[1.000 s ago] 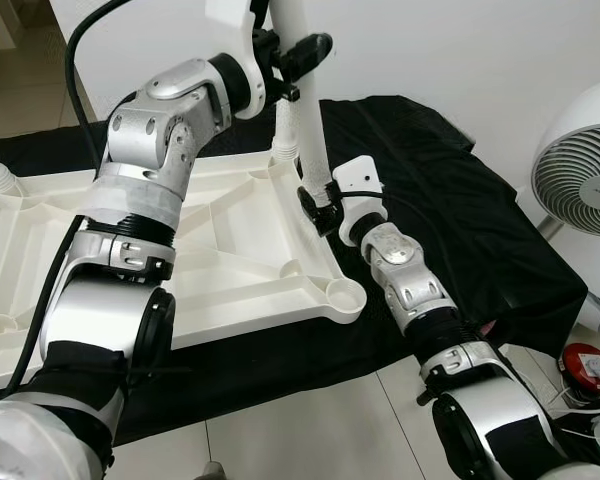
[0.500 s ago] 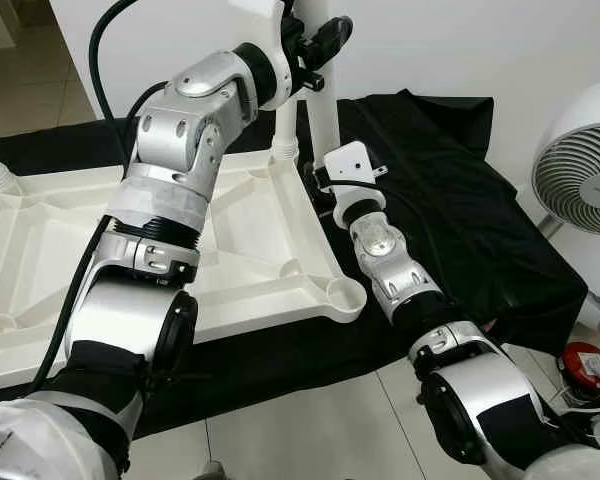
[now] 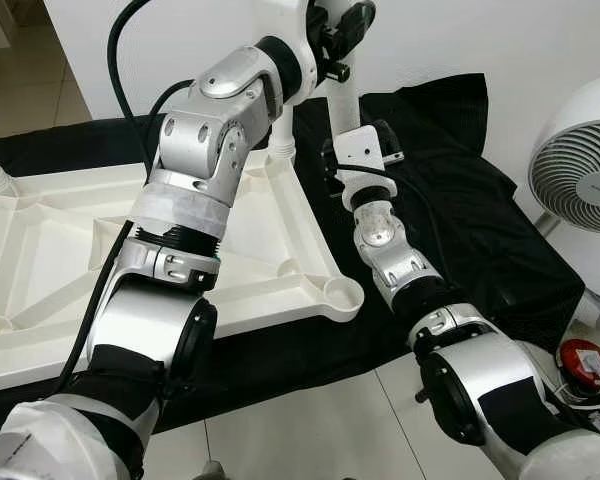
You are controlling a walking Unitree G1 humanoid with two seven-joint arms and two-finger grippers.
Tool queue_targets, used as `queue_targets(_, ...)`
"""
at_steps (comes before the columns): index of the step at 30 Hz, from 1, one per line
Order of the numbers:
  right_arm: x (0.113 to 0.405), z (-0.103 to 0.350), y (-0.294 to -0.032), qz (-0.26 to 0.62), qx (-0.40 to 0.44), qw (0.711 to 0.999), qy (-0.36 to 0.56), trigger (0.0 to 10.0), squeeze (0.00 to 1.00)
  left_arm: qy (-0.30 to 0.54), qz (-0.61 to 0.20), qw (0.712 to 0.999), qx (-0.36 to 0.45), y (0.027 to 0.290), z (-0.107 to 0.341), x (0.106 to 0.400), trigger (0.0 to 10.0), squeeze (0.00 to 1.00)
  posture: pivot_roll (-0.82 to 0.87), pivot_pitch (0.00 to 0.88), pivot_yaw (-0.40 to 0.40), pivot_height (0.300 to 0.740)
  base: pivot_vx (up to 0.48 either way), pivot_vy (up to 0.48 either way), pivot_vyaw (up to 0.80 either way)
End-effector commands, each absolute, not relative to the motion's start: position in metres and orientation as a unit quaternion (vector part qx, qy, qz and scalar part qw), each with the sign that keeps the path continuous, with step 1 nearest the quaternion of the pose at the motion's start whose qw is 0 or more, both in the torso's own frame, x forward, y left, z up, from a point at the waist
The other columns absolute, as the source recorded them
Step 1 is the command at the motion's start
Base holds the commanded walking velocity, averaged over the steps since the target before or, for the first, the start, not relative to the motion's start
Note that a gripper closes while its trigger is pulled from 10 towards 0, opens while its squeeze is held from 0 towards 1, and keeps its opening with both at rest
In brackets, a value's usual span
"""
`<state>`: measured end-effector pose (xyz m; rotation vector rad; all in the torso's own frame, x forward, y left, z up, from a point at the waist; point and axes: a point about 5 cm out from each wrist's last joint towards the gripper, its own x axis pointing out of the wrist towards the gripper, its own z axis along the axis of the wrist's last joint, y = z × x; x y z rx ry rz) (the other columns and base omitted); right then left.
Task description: Building children table
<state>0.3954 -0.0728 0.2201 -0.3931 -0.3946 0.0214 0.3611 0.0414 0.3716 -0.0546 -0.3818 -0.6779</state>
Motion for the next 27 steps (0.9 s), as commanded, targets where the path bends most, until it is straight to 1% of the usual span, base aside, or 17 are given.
queue_targets(1,0.397,0.226,-0.072,0.007,-0.204,0.957,-0.206,10.0,0.0,-0.192,-0.307,0.931,-0.033,0.043,0.376,0.359,10.0,0.0,0.03,0.0,-0.026,0.74,0.0,0.0,0.0)
queue_targets(17,0.403,0.233,-0.077,-0.015,-0.235,0.948,-0.212,10.0,0.0,-0.192,-0.32,0.927,-0.035,0.033,0.378,0.352,10.0,0.0,0.03,0.0,-0.013,0.74,0.0,0.0,0.0)
queue_targets(25,0.403,0.235,-0.075,-0.017,-0.239,0.947,-0.216,10.0,0.0,-0.192,-0.323,0.926,-0.035,0.032,0.379,0.351,10.0,0.0,0.04,0.0,-0.009,0.74,0.0,0.0,0.0)
queue_targets(26,0.403,0.234,-0.075,-0.019,-0.234,0.948,-0.213,5.0,0.0,-0.192,-0.323,0.926,-0.035,0.031,0.379,0.351,10.0,0.0,0.04,0.0,-0.009,0.74,0.0,0.0,0.0)
queue_targets(27,0.403,0.234,-0.075,-0.019,-0.232,0.949,-0.213,2.4,0.0,-0.192,-0.323,0.926,-0.035,0.031,0.379,0.351,10.0,0.0,0.04,0.0,-0.008,0.74,0.0,0.0,0.0)
